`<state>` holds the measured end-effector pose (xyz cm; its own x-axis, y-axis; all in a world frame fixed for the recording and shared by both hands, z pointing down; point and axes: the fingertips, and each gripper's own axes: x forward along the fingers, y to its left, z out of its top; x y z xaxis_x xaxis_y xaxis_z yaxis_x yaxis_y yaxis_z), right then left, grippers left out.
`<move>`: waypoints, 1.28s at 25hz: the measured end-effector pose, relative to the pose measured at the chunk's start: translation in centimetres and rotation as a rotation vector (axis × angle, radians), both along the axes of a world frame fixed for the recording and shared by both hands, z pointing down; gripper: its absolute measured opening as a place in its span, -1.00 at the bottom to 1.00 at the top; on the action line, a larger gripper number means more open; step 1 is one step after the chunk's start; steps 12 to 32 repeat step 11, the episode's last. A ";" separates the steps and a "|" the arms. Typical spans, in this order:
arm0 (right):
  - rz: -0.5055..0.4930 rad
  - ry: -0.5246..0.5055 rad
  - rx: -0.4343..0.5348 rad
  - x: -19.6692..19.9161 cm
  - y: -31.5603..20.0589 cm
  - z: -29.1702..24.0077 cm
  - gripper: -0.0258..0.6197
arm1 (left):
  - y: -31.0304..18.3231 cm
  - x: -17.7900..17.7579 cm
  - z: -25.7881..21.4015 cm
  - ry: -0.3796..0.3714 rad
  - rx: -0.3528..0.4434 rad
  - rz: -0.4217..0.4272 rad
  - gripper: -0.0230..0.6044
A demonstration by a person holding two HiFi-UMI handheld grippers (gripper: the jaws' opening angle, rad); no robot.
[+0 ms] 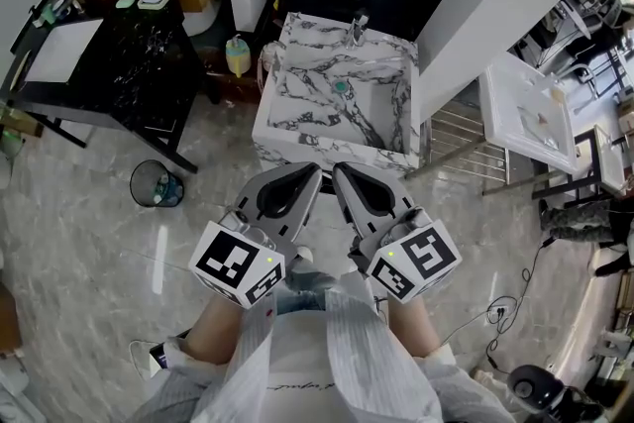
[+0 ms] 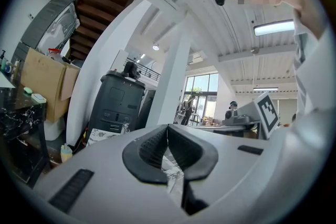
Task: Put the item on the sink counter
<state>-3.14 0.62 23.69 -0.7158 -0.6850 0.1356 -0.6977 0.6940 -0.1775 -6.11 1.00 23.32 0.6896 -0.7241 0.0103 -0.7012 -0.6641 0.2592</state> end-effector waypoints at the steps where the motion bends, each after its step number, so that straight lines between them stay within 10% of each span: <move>1: -0.002 0.001 -0.001 -0.1 0.0 0.1 -0.89 | 0.0 0.0 0.0 0.000 0.000 -0.001 -0.87; 32: -0.014 0.008 0.002 -0.4 -0.4 0.0 -0.89 | -0.5 -0.1 0.0 0.002 0.002 -0.004 -0.87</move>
